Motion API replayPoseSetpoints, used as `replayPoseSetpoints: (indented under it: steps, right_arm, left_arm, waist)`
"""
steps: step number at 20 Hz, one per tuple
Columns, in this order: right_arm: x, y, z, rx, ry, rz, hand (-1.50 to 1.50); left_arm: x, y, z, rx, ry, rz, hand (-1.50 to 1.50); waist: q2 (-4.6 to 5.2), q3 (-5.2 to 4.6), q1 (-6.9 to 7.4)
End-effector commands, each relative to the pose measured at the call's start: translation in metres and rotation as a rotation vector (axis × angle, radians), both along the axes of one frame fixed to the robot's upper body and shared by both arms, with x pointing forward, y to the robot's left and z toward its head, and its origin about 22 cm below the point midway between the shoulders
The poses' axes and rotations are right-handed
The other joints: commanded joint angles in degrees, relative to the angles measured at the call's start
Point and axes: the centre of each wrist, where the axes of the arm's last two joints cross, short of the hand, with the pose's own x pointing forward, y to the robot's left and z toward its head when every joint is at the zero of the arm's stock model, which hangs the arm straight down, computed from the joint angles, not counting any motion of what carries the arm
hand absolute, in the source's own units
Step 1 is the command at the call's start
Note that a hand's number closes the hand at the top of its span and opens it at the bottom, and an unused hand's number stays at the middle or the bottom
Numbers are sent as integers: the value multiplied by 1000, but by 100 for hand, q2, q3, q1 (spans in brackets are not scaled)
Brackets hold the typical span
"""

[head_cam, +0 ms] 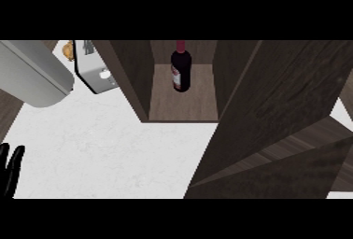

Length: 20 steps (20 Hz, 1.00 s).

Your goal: Pick up the wine, place it into the cabinet and close the cabinet

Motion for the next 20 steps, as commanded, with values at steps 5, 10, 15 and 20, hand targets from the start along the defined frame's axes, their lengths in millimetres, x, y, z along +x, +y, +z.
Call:
replayPoseSetpoints:
  steps: [5,10,15,20]
  right_arm:
    - [-32,25,17,91,-77,22,150]
    - [-31,39,18,65,-151,-14,150]
    - [-16,61,16,51,-199,-92,150]
    - [4,71,29,25,-203,-98,150]
  left_arm:
    - [12,33,-3,9,11,-22,-150]
    - [11,33,6,-2,14,-22,-150]
    - [11,38,13,-24,13,-57,-150]
    - [15,34,19,-46,1,-79,-150]
  waist:
    - [10,-11,-39]
    - [3,-9,7]
    - [20,-9,74]
    - [46,-6,139]
